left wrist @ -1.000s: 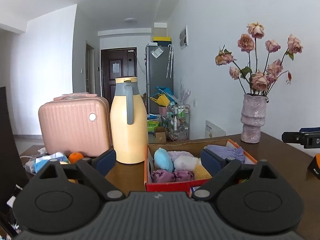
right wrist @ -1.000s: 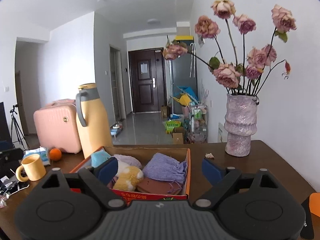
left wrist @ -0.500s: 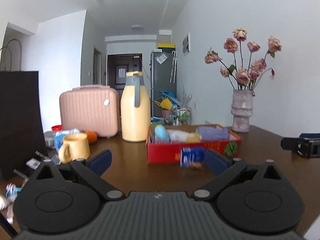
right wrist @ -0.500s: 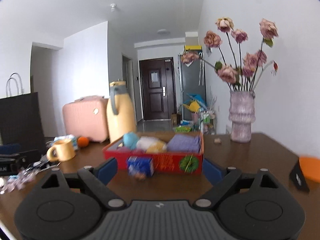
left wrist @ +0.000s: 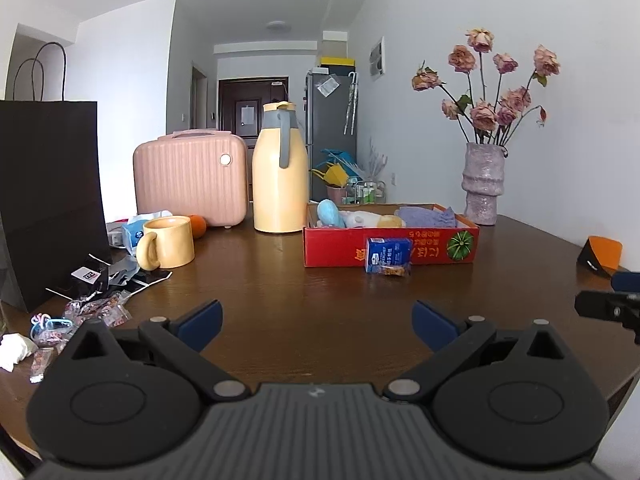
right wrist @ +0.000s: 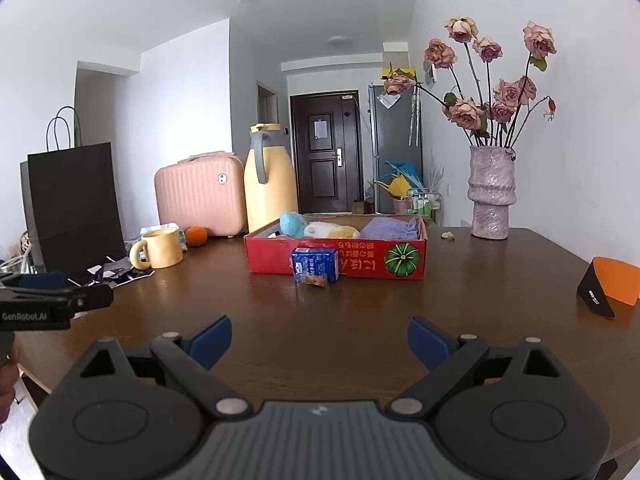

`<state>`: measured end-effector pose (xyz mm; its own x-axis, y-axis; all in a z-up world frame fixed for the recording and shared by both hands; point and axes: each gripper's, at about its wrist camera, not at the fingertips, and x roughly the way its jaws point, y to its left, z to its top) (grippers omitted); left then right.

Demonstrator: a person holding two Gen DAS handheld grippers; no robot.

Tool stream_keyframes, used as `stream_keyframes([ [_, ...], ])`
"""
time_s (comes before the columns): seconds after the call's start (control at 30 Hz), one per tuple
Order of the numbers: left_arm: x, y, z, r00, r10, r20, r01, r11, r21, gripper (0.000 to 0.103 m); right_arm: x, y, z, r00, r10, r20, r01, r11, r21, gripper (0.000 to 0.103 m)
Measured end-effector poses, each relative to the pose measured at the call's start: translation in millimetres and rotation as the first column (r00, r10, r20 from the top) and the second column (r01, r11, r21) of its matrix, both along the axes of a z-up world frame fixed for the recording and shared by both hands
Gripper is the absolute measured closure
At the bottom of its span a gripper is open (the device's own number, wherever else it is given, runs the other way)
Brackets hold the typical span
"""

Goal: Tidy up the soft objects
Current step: 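Withdraw both grippers from the box toward the blue milk carton, then grasp the blue milk carton with the left gripper while the right grasps a small snack packet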

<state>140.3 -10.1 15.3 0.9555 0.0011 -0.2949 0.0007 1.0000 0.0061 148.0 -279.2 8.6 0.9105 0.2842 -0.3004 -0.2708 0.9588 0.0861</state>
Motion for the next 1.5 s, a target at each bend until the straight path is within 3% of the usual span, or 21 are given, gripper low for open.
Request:
stream_keyframes([
  [0.23,38,5,-3,0.999,0.011,-0.041,-0.011,1.0,-0.007,0.0,28,0,-4,0.999,-0.016,-0.046,0.016,1.0,0.002,0.008],
  [0.5,105,12,-9,0.996,0.03,-0.089,-0.032,0.999,-0.024,0.0,92,10,-10,0.995,-0.004,-0.102,0.003,1.0,-0.015,0.011],
  [0.7,156,15,-20,0.992,0.025,-0.125,-0.024,1.0,0.013,0.0,170,30,-16,0.987,0.078,-0.139,-0.088,0.994,-0.064,0.028],
  [0.83,185,20,-28,0.987,0.037,-0.154,-0.034,0.999,0.02,0.0,236,48,-26,0.97,0.139,-0.199,-0.162,0.981,-0.107,0.049],
  [1.03,210,25,-35,0.98,0.051,-0.19,-0.047,0.999,0.026,0.0,305,82,-41,0.949,0.197,-0.244,-0.245,0.952,-0.183,0.062],
  [1.1,217,24,-35,0.979,0.053,-0.195,-0.047,0.998,0.033,0.0,319,91,-44,0.945,0.207,-0.252,-0.262,0.943,-0.206,0.074],
  [1.13,221,23,-35,0.979,0.052,-0.198,-0.046,0.998,0.035,0.0,325,94,-47,0.942,0.205,-0.267,-0.265,0.94,-0.213,0.086],
  [1.33,246,-3,-38,0.974,-0.014,-0.227,0.022,0.999,0.033,0.0,325,90,-54,0.937,0.211,-0.279,-0.276,0.936,-0.218,0.092],
  [1.5,274,-60,-41,0.972,-0.105,-0.21,0.122,0.99,0.07,0.0,299,41,-53,0.953,0.135,-0.272,-0.196,0.958,-0.211,0.092],
])
